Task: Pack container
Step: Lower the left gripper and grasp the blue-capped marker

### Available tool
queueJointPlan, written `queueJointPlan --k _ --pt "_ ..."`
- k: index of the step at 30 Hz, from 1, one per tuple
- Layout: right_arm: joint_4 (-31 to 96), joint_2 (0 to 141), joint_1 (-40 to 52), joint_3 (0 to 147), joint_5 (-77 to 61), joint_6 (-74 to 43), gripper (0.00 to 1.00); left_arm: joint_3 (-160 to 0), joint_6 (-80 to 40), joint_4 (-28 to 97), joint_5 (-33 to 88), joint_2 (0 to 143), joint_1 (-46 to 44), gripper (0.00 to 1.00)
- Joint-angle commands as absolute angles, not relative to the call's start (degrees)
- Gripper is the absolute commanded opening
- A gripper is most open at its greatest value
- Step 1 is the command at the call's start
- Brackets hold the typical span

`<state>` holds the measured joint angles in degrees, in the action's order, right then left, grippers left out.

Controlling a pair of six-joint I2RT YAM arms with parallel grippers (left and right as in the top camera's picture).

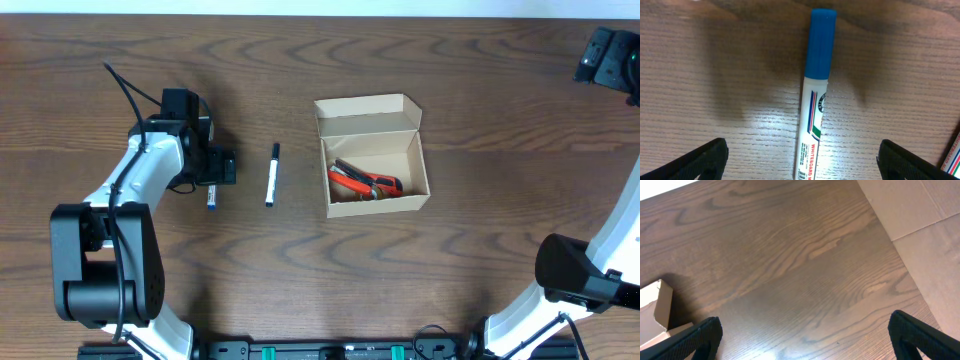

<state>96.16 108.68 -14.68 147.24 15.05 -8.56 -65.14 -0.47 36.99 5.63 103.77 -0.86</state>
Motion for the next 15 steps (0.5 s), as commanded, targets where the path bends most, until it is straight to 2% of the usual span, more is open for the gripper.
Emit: queueJointPlan --k 1,15 --pt "96.12 108.66 -14.96 147.26 15.64 -9.17 0.99 -63.48 -1.3 36.69 5.87 104.29 -0.78 0.95" --pt "96.12 108.66 -14.96 147.26 15.64 -9.17 0.98 -61.58 -1.19 35.24 8.64 104.38 -0.78 0.95"
